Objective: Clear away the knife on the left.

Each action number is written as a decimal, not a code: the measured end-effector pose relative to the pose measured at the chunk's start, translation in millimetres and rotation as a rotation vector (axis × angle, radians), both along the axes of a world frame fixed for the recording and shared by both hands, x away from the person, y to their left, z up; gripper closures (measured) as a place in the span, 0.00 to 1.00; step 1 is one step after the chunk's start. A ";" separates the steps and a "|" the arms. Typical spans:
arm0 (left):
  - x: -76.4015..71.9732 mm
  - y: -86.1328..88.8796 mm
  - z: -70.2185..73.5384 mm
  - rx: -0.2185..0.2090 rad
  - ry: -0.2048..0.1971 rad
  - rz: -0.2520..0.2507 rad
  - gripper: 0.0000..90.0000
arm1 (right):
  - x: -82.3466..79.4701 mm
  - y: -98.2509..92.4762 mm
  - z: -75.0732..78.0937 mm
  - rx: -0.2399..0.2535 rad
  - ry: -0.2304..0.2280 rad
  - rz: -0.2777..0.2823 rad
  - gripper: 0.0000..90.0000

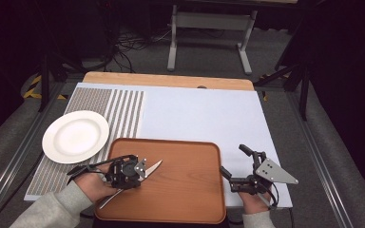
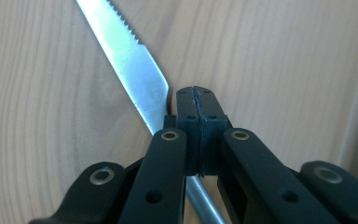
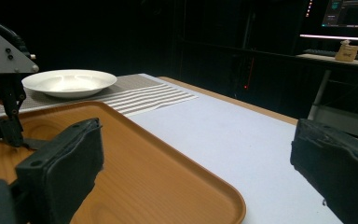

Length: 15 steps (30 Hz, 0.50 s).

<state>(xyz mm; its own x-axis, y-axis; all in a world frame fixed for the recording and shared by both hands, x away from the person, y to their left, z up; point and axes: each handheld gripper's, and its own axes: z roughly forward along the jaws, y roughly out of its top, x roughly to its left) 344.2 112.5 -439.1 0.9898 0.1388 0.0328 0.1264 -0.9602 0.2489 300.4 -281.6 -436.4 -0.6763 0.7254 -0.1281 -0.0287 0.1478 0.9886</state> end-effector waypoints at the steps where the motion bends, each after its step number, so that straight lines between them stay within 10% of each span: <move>1: 0.0 -0.9 -1.1 0.015 -0.007 0.001 1.00 | -0.1 0.0 0.0 0.001 -0.001 0.000 0.03; 15: 5.7 1.5 -1.7 0.018 -0.003 0.046 1.00 | -0.5 0.2 0.3 -0.002 -0.002 0.000 0.03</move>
